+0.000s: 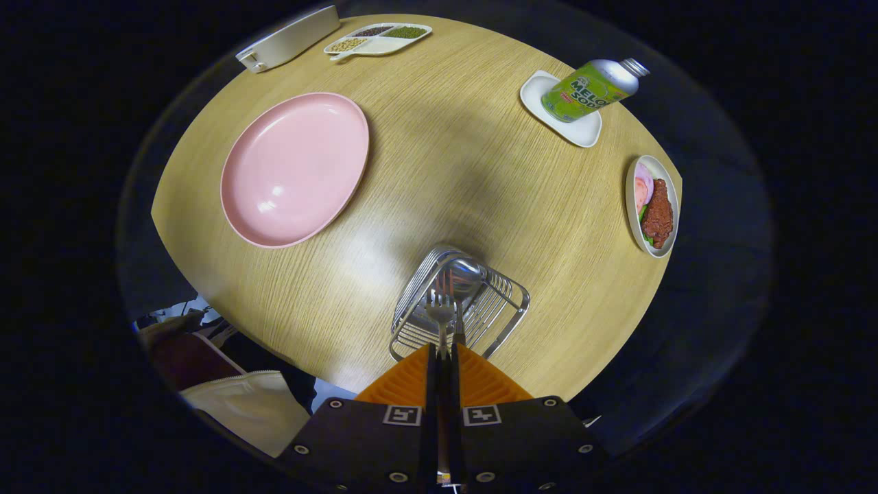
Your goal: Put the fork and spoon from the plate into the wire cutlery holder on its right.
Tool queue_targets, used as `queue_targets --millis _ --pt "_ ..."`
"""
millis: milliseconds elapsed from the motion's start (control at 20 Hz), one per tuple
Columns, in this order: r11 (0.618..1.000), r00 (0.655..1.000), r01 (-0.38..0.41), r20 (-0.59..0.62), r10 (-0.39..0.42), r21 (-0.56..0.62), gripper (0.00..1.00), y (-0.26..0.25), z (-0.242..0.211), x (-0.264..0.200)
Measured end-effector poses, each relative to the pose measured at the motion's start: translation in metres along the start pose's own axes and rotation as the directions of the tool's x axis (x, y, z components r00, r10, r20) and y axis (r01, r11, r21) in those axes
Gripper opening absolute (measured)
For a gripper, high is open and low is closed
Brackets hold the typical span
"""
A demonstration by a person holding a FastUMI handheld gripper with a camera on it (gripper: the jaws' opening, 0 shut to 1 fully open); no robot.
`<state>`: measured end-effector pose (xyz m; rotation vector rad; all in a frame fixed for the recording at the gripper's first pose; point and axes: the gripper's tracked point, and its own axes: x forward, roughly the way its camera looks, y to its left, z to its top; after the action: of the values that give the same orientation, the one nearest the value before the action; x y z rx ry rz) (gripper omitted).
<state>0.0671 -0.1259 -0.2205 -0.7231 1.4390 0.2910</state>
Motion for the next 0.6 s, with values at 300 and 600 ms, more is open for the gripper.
queue_targets --millis 300,600 --pt "0.998 0.996 -0.015 0.087 0.011 0.053 0.55 0.001 0.013 -0.010" --pt "0.995 0.978 -0.033 0.209 0.012 0.095 1.00 0.001 0.026 -0.022"
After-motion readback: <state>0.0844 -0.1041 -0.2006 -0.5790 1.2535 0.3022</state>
